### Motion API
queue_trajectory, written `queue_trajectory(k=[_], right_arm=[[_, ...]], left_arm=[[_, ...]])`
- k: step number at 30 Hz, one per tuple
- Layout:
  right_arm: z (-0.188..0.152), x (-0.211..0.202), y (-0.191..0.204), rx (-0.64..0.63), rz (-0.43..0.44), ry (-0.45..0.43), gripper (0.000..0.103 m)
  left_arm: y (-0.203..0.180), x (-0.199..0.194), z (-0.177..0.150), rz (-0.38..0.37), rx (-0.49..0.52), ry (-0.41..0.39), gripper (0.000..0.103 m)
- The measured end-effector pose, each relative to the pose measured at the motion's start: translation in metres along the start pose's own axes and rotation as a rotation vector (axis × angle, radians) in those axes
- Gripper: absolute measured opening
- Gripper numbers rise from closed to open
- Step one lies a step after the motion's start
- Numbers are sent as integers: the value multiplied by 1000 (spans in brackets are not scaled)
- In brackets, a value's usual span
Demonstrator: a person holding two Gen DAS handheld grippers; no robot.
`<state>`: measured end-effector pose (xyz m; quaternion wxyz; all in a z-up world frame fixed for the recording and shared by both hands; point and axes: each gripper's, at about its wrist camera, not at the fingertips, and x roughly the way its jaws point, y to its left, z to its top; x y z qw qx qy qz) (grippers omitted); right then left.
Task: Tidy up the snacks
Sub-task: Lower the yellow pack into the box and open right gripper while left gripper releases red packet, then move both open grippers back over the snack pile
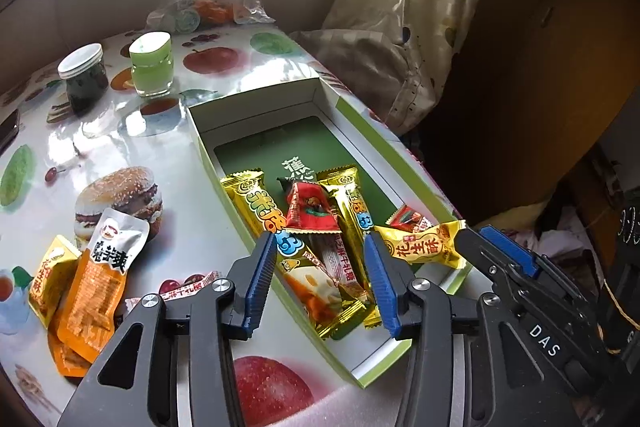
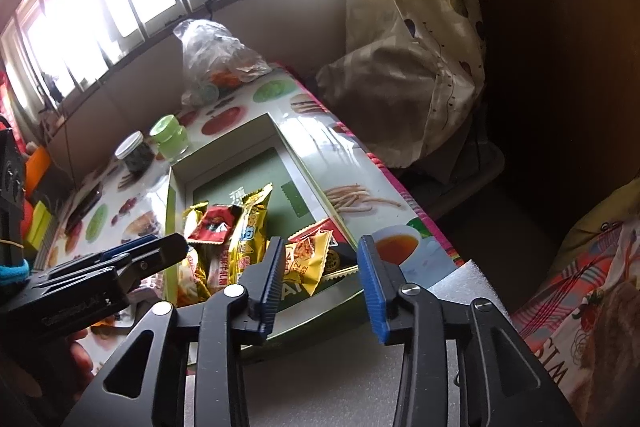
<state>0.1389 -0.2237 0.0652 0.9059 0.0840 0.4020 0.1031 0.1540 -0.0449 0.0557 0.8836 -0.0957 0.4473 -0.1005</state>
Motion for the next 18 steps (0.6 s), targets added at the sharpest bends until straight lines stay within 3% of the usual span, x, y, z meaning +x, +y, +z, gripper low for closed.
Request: queue_trajectory(k=[18], right_arm=[[-3,-19,33,-65,20,-34,44]], left_arm=[[6,-44,-15,78,29,-91,47]])
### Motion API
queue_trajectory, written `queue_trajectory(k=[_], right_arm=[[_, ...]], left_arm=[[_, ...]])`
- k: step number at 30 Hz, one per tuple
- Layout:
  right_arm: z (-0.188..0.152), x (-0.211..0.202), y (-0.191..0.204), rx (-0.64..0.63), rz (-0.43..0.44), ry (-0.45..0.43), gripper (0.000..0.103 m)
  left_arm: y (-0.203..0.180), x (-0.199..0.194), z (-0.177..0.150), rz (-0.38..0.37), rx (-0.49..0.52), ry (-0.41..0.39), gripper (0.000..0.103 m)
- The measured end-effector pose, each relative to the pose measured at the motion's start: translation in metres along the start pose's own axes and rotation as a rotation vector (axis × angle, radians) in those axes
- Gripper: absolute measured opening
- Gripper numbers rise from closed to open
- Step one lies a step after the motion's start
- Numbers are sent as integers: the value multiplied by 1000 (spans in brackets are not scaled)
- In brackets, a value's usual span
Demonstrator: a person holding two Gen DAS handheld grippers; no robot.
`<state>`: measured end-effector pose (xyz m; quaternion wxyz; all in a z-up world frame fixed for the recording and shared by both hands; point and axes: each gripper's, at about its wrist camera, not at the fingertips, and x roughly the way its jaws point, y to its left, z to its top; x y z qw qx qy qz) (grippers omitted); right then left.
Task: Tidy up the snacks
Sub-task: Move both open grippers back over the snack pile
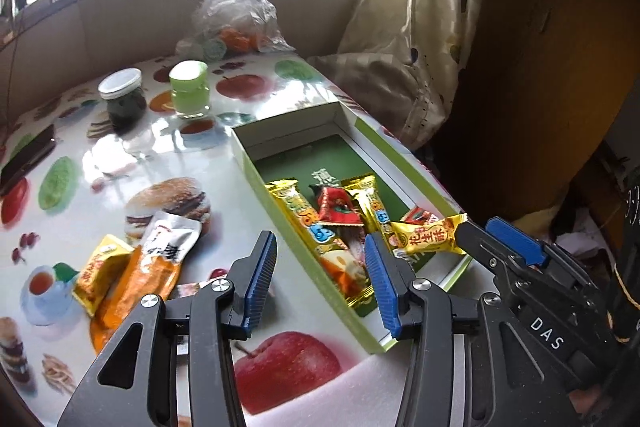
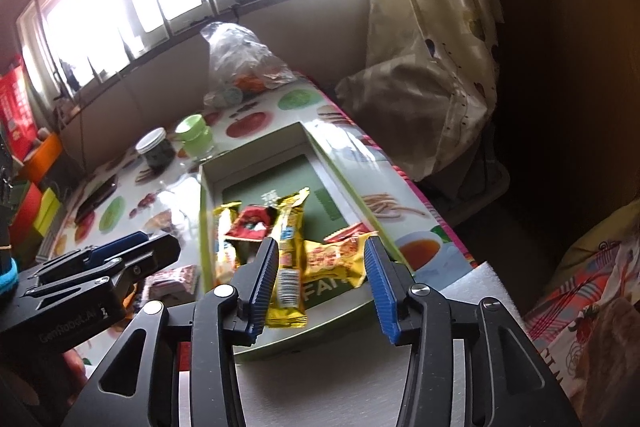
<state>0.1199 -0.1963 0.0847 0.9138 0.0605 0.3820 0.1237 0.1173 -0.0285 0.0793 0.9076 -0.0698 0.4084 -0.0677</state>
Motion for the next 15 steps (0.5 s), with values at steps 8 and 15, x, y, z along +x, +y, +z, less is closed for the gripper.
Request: queue_trajectory(k=[8,15], right_arm=[[-2,-4,20,-36,28,-3,45],[-3,-5,39,-71,56,-5,45]], left_arm=[[14,-15,-5,21,-11,-25,47],[28,-26,-11,47,-27,-45,47]])
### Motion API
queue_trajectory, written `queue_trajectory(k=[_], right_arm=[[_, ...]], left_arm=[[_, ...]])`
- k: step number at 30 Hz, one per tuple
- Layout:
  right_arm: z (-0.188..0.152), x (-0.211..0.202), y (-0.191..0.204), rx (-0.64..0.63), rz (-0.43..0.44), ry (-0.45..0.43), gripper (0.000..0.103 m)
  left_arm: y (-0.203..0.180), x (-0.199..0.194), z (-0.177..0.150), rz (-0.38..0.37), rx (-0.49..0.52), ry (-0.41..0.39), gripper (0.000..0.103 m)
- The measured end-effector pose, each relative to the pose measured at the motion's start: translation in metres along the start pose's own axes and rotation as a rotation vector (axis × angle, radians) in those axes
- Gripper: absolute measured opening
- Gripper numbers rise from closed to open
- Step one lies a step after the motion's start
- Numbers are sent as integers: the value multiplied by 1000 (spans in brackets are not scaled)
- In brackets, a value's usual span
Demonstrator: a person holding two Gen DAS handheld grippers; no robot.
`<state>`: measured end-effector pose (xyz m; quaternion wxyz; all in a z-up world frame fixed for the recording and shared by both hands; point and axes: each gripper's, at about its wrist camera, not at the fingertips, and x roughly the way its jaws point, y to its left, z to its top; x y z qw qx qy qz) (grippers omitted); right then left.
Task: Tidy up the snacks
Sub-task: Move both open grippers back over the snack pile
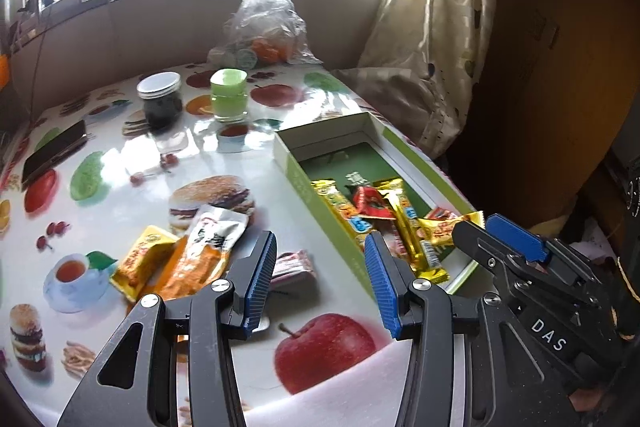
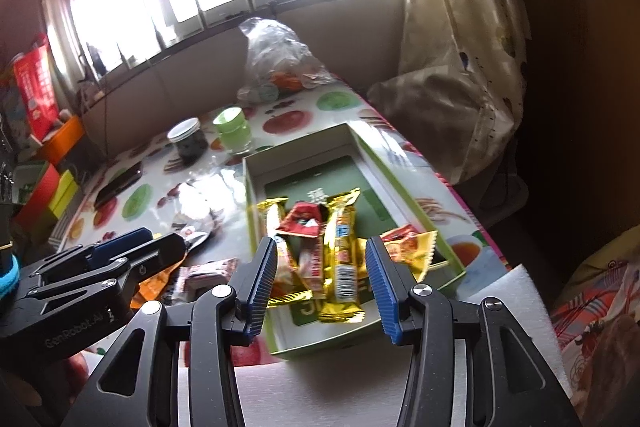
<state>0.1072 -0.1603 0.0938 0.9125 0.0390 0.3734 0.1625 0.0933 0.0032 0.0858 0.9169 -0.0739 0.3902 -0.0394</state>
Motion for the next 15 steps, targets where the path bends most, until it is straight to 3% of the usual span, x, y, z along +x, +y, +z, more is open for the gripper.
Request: queue_trajectory(k=[15], right_arm=[[-7,19,46,-82,59,44,46]], left_arm=[[49,-7,-16,58,-76,-7,47]])
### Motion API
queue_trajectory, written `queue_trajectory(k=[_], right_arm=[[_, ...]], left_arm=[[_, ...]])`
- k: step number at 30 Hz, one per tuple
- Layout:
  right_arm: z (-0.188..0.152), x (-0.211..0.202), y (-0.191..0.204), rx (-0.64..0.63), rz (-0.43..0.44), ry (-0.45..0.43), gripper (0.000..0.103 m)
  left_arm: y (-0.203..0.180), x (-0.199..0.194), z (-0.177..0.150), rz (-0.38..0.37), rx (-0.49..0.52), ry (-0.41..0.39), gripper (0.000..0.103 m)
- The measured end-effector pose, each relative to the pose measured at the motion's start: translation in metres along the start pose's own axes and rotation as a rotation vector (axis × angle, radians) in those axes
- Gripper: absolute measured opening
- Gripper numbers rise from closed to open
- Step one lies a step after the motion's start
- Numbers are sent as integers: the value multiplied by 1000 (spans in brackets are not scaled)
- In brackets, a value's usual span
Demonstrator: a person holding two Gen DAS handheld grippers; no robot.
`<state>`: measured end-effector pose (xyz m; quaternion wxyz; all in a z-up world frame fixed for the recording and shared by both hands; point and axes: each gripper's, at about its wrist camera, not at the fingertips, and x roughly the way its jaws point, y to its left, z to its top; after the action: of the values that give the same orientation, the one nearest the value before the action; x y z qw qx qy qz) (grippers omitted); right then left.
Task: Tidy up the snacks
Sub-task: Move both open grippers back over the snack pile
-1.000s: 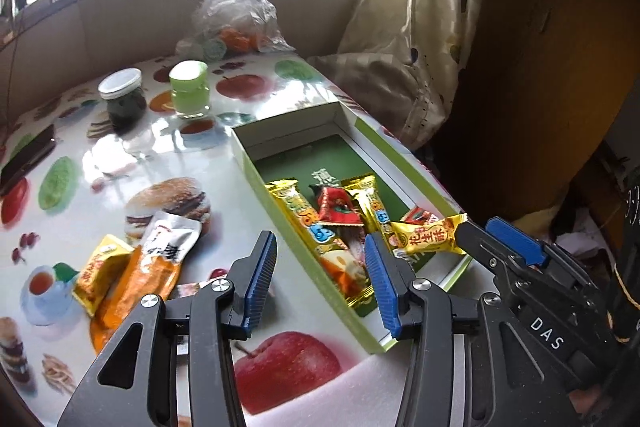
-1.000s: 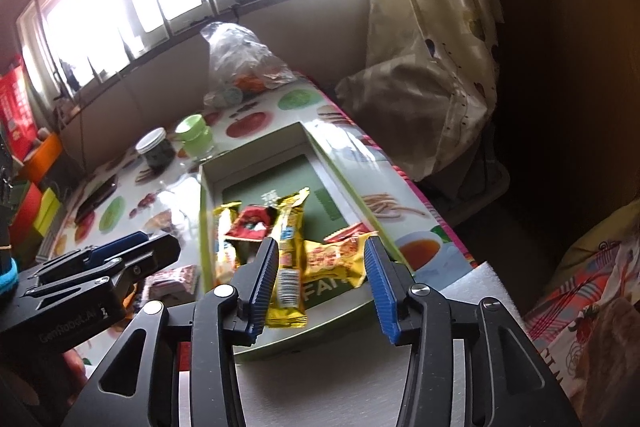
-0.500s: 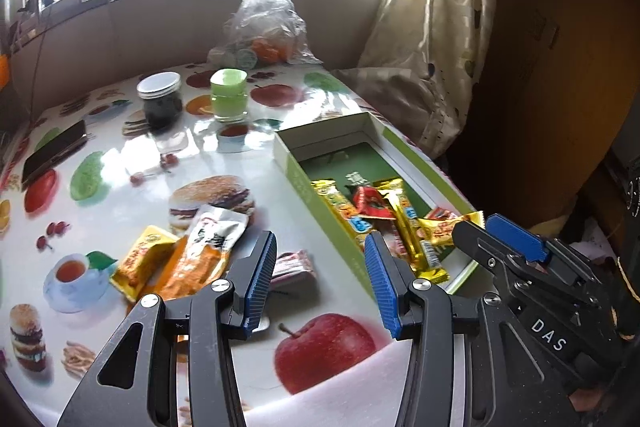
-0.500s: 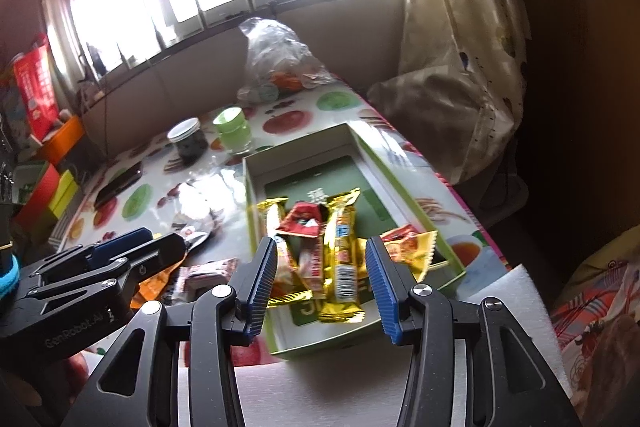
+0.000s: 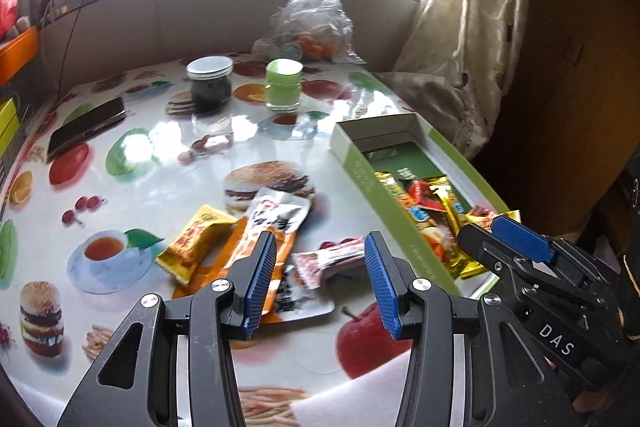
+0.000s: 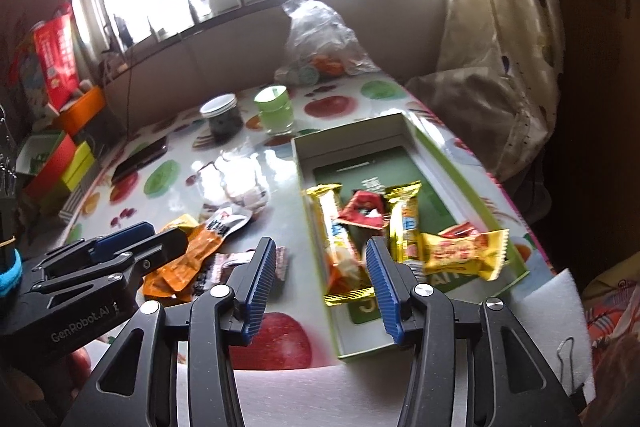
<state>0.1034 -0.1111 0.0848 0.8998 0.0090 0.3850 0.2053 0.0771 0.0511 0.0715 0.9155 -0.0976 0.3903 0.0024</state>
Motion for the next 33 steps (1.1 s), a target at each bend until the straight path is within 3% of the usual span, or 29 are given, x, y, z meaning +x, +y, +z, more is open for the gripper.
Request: queue_trajectory(k=[13,25,33], right_arm=[[-3,41,43,-118,56,99,51],[-8,79,77,-468,94,218,52],[-6,101,78,-532,80,277,53]], left_arm=[[60,-2,-15,66,-106,10,47],[92,4,-24,92,-165,36,47],[102,10,-26,94,-176,52,47]])
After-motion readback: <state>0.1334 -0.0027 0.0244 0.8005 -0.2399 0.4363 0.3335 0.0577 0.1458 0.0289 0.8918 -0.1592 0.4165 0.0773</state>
